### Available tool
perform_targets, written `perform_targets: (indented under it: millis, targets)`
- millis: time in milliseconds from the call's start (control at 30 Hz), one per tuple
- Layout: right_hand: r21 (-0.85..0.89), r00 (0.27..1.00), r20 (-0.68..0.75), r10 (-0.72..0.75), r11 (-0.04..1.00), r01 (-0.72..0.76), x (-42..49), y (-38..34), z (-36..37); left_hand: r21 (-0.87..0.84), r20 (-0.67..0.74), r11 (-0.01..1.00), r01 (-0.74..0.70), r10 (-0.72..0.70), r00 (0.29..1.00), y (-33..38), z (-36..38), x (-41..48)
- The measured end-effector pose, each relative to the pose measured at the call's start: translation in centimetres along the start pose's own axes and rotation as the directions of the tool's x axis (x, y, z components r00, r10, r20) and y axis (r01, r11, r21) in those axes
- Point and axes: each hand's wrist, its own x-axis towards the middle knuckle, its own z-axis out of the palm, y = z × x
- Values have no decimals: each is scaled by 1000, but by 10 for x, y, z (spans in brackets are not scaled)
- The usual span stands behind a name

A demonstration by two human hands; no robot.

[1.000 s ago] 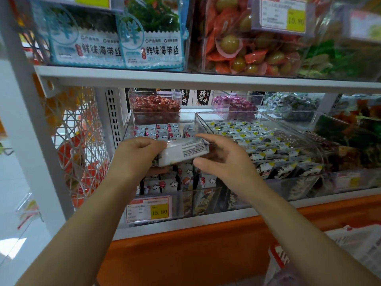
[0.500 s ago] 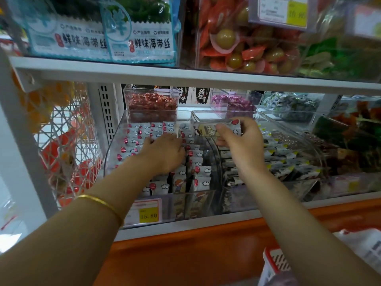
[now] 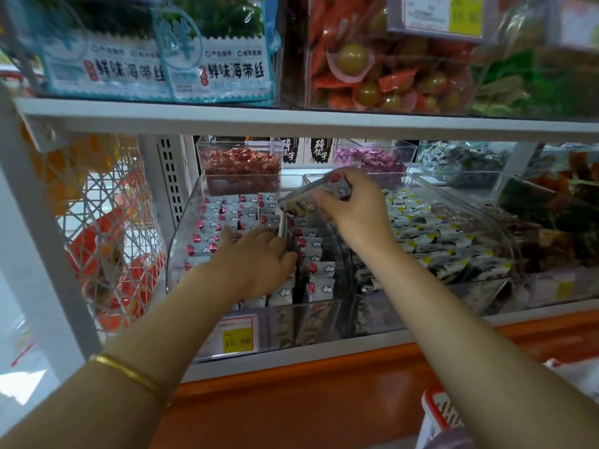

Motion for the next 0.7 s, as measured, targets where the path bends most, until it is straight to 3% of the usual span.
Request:
perform_targets:
  millis: [133,233,700]
  targets:
    - [-229,973,214,-82,964,131,21,-5,24,-13,-45,1000,-13,12,999,2,5,-16]
    - [-342,933,355,-60,920,189,33,-5,39,-22,-54,1000,-2,1,999,2,6,-16]
    - [-453,843,536,43,857,245,50,7,65,-110,-36,992,57,-62,997,3,1,-22]
